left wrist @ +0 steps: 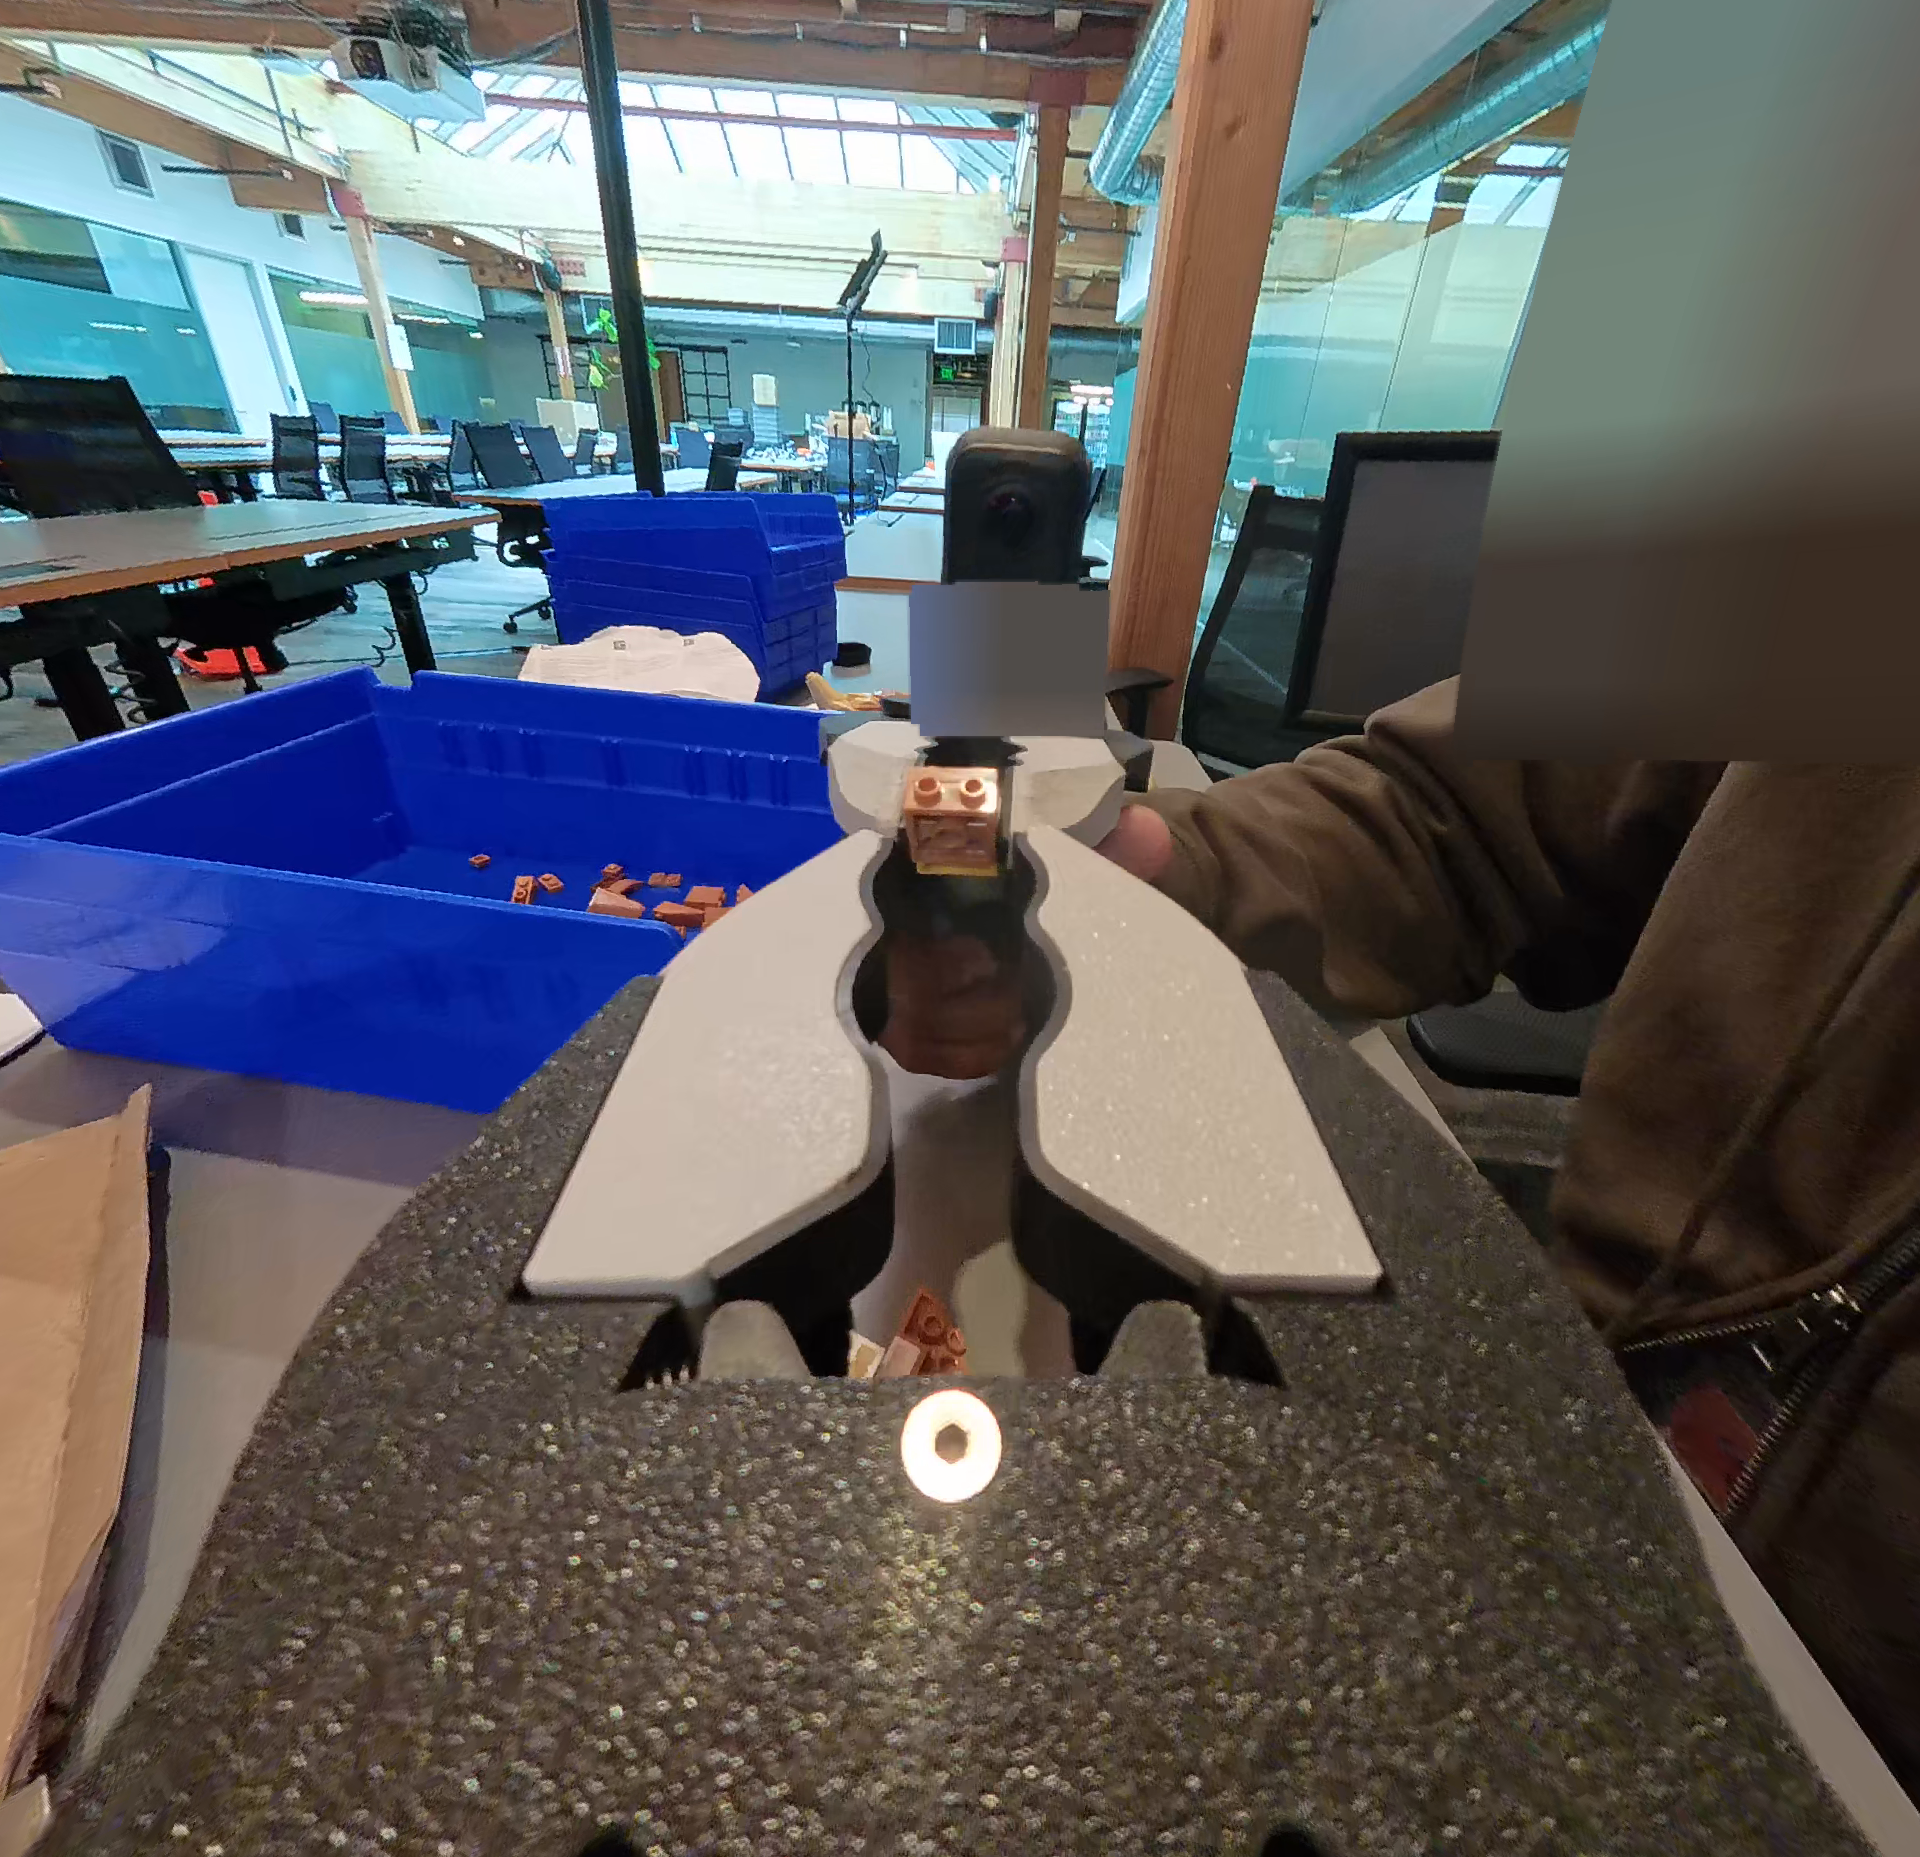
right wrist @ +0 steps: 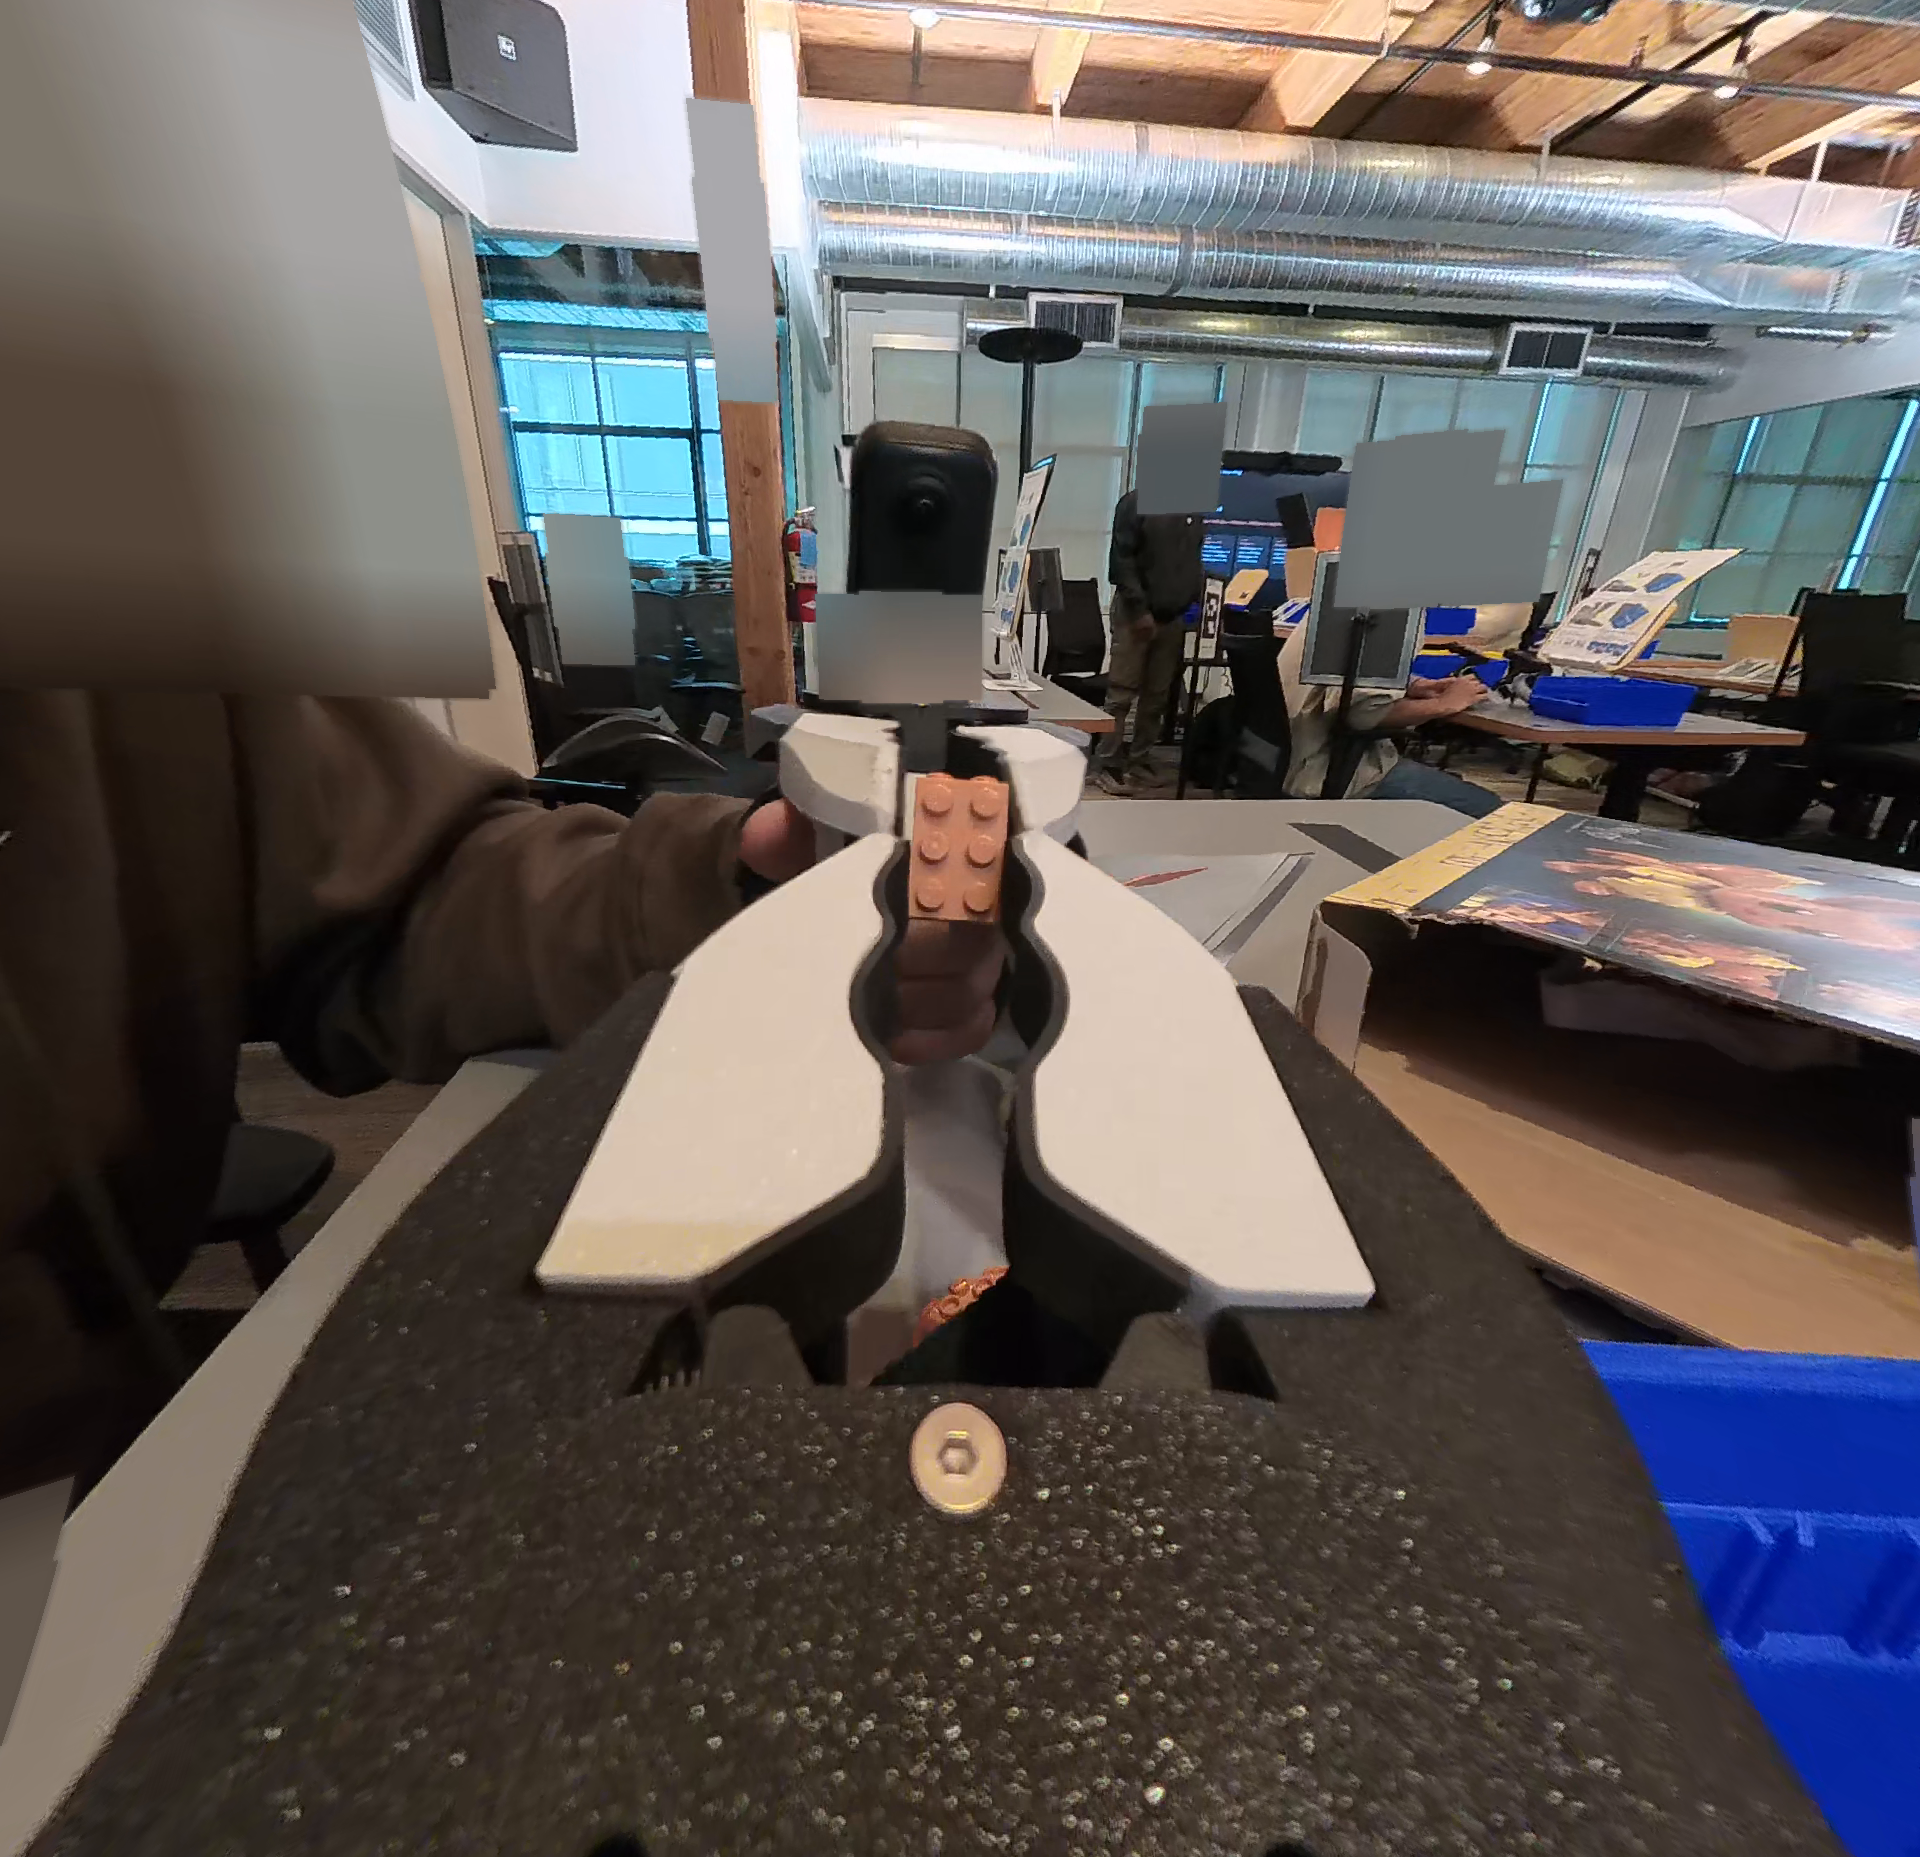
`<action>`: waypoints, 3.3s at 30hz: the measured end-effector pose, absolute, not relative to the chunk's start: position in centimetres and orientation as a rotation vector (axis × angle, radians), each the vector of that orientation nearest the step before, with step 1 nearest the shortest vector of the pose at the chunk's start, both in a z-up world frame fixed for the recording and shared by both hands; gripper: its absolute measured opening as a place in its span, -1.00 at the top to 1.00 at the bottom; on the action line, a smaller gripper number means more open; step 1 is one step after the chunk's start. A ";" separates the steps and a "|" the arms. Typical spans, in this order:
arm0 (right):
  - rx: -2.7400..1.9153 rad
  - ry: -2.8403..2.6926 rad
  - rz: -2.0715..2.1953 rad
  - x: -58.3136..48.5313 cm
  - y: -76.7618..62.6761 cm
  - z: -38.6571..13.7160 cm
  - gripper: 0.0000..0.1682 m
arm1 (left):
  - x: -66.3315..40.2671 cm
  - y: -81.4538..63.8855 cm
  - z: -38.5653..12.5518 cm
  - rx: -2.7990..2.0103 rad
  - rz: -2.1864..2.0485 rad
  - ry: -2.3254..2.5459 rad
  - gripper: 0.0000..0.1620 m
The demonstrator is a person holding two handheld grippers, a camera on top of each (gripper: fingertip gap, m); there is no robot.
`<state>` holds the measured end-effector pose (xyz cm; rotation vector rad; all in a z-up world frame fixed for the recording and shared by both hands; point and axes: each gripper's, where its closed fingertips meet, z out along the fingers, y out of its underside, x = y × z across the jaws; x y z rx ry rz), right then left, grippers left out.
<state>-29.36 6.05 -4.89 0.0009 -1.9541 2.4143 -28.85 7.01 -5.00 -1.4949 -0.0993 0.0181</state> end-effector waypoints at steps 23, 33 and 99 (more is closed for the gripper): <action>0.031 -1.960 2.425 -28.9 5.8 -5.0 0.81 | -28.6 7.3 -4.5 -1.442 0.178 -0.009 0.79; 0.046 -1.965 2.432 -28.7 5.7 -5.1 0.81 | -28.3 7.4 -4.5 -1.442 0.169 0.008 0.80; -0.091 -1.731 1.173 -35.2 5.9 -8.6 0.88 | -33.6 6.8 -7.3 -1.525 0.271 -0.467 0.80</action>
